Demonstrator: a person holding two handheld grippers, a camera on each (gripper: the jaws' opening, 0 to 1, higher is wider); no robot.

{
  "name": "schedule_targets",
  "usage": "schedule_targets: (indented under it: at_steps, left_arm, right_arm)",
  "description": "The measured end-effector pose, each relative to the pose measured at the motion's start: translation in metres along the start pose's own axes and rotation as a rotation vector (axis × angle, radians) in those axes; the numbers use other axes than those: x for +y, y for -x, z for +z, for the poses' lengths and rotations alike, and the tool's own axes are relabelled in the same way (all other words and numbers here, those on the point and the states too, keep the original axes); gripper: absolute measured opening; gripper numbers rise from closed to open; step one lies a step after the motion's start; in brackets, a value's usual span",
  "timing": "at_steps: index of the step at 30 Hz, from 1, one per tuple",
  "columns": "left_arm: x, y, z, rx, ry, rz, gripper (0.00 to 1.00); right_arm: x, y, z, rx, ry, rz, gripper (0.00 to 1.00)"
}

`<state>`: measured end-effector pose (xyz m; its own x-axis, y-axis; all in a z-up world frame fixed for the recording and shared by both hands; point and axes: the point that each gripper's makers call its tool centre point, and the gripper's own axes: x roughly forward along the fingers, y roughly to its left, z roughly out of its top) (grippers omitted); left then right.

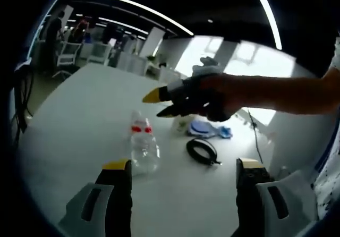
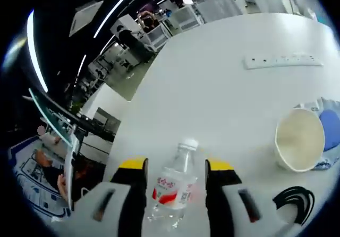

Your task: Arrange the tabletop items into an orderly group along one side of the table until the central work area is clear of visible clutter.

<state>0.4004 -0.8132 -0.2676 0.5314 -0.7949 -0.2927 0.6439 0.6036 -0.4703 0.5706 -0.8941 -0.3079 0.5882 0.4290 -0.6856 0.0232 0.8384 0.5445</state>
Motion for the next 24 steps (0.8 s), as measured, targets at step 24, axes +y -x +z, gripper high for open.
schedule_targets:
  at_steps: [24]
  left_arm:
    - [0.012,0.003,-0.003,-0.036,0.029,-0.004,0.76]
  right_arm:
    - [-0.018,-0.039,-0.013,0.097,-0.013,-0.126,0.43]
